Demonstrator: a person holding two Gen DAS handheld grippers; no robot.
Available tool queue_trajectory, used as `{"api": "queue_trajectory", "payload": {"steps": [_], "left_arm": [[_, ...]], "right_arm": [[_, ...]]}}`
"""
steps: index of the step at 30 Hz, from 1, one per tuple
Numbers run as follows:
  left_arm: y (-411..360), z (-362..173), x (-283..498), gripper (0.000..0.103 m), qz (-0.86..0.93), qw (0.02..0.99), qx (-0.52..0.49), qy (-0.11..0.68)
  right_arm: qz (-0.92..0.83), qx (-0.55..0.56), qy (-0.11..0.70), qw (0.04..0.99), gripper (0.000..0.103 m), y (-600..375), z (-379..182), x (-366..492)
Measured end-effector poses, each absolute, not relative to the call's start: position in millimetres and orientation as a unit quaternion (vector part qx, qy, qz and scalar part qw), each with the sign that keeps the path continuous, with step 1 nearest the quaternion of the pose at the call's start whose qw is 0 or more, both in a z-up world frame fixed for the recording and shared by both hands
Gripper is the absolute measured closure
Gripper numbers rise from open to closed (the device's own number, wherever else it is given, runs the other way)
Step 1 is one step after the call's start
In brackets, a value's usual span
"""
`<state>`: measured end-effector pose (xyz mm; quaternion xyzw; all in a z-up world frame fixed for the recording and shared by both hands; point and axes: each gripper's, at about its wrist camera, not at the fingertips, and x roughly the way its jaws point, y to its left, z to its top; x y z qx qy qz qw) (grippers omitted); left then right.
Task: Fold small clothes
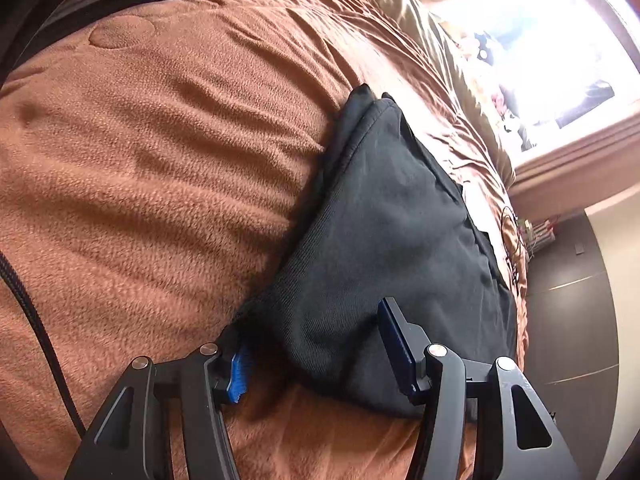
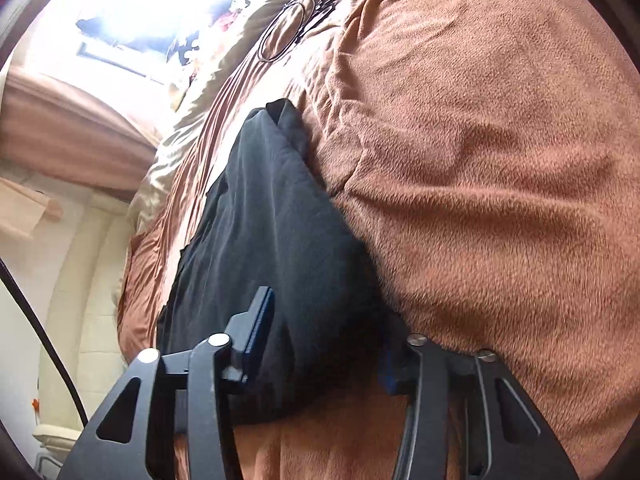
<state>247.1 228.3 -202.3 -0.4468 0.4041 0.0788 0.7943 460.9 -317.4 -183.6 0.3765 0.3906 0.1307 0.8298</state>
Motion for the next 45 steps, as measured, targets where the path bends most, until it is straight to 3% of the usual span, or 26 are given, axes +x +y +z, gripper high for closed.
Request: {"api": "queue_trajectory", "payload": {"steps": [6,10,26,40,45], "left_arm": [[236,-205,250,0.077,0.088,0.795,-0.448,0.398],[236,-197,248,0.086,0.081,0.805,-0.437,0.392],[231,-137,216,0.089,0.055,0.832,-0.424,0.353],[215,-144,143,0.089,0.041,0.831,-0.427,0.355],[211,-151,122,0.089,0.035,0.828,-0.435,0.351]], "right_arm": [[0.13,0.37,0.381,0.838,0.088,-314,-174,453],[0.129,0.362,0.363,0.849,0.09,-310,-157,443],[0.148,0.345,0.35,0.858,0.091,-326,-133,383],[0.144,0.338,0.36,0.858,0.091,-351,-138,321],[0.098,0.283,0.403,0.865,0.083,-345,-137,311]]}}
